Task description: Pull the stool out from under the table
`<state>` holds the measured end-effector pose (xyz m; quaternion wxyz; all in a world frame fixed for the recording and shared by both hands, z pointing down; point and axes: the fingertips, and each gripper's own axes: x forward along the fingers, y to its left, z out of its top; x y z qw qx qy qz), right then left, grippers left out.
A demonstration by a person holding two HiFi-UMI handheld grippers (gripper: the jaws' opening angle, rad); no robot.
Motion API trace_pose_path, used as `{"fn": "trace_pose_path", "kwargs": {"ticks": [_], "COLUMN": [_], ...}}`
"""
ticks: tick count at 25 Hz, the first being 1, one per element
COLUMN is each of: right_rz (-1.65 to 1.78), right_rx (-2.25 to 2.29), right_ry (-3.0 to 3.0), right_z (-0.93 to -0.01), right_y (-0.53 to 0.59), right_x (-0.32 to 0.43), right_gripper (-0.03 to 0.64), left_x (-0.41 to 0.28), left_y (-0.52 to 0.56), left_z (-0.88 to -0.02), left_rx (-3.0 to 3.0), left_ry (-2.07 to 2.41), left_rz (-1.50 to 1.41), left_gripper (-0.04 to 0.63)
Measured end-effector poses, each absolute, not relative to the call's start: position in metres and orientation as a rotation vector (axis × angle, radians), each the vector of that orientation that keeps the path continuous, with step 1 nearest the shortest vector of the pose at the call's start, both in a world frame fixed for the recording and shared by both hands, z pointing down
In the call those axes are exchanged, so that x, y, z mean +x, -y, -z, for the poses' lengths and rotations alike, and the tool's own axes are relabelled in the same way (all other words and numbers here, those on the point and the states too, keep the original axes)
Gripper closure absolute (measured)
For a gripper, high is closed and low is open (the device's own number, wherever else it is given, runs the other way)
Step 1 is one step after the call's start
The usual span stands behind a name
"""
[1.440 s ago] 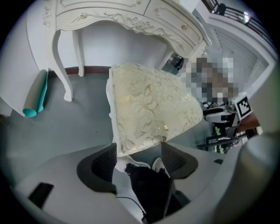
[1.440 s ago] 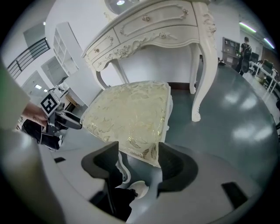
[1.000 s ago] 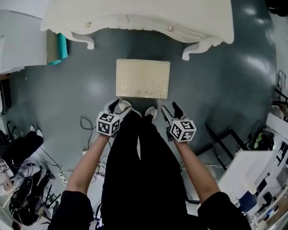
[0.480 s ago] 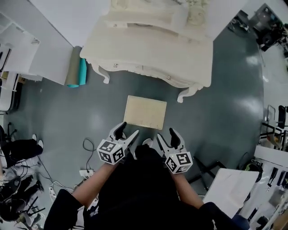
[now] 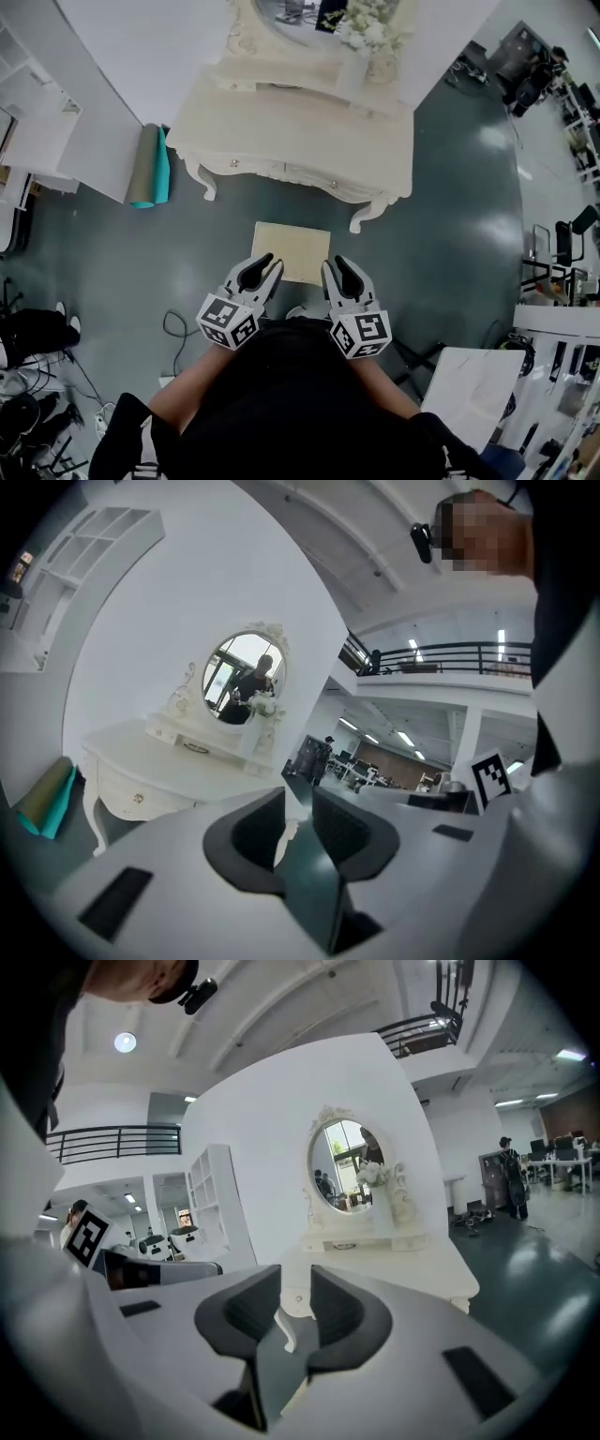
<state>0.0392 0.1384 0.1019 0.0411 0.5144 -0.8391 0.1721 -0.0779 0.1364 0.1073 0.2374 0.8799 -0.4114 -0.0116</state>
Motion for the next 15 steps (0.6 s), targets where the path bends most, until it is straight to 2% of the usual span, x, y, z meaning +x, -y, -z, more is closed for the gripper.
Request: {"fn": "trace_pose_path", "kwargs": {"ticks": [2,3,15], "right_rz": [-0.501,-0.486,-0.267], "right_rx": [1.616,1.625,1.705], "right_ry": [2.595,2.614,2.624], "right_z": [-0.088,-0.081,-0.037], "right_y": [-0.131,-0.129,-0.096], "right_x": [0.035,0.031,-0.007], "right_gripper": [0.570,0.580,0.598], "left_x": [-0.083,-0.087,-0.105], "left_y": [-0.129,-0.126,-0.089], "left_z": [-0.094,-0.089,-0.060], "left_rx": [2.445,2.466,2.669], "left_ry": [1.116,1.120,1.175], "left_rz": [0.062,0.054,-0.075], "left_gripper": [0.547,0.577,0.580]}}
